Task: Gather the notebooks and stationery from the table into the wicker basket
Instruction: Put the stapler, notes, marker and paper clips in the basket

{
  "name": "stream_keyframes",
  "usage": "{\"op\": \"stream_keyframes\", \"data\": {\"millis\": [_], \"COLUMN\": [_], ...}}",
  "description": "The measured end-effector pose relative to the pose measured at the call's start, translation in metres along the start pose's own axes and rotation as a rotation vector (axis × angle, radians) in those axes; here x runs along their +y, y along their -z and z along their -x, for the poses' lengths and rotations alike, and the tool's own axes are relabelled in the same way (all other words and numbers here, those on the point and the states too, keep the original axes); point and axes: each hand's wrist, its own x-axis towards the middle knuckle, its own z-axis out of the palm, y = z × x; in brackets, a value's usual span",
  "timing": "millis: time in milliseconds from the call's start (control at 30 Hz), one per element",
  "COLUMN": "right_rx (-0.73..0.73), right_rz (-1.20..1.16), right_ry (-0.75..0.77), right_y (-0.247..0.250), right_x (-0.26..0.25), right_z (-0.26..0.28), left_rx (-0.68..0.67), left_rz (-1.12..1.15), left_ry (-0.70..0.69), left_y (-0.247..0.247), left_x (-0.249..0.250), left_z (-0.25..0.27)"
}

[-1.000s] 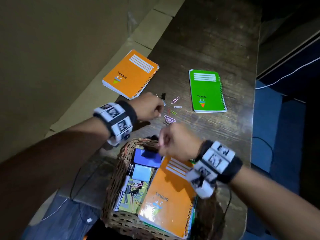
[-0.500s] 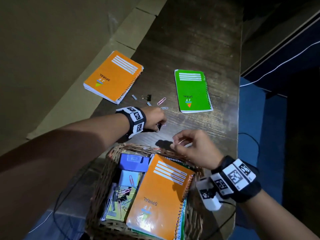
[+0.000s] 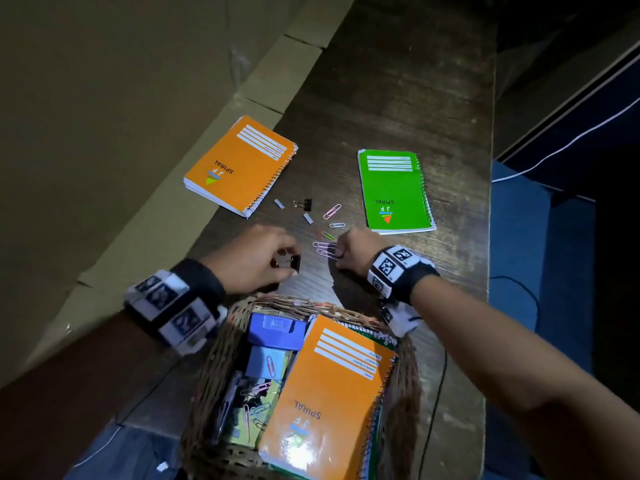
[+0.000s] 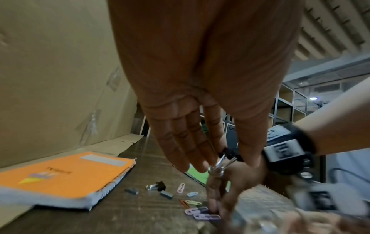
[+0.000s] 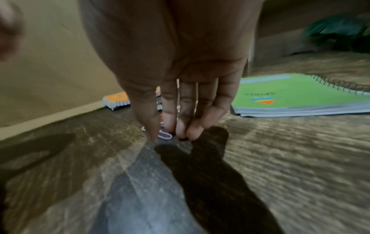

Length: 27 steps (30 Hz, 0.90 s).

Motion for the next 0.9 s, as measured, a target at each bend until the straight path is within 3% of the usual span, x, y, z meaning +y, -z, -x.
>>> {"op": "stream_keyframes", "data": {"millis": [133, 233, 467, 567, 667, 833, 900], "right_rx": [0.023, -0.036, -0.111, -0.004, -0.077, -0.259, -0.323], "right_rz": [0.112, 0.116, 0.117, -0.019, -0.131, -0.271, -0.286], "right_ry": [-0.040, -0.050, 0.045, 0.134, 0.254, 0.408, 0.435], "right_y": [0.002, 0.001, 0.004, 0.014, 0.017, -0.010, -0.022], "right_x": [-0.007, -0.007, -0.017, -0.028, -0.047, -0.077, -0.084], "right_z": [-0.014, -0.019, -0.002, 0.019, 0.053, 0.095, 0.105], "left_rx": [-0.027, -0.024, 0.105, 0.012, -0.087, 0.040, 0.150], "left_rz": [0.089, 0.172, 0.260, 0.186, 0.063, 0.119, 0.161], "left_ry": [0.068, 0.124, 0.125, 0.055, 0.152, 0.213, 0.235], "left_y": [-0.019, -0.036, -0.037, -0.035, -0.046, -0.048, -0.046], "left_x": [0.004, -0.003, 0.010, 0.025, 0.032, 0.021, 0.014], "left_z": [0.049, 0.066, 0.101, 0.125, 0.149, 0.158, 0.156]}}
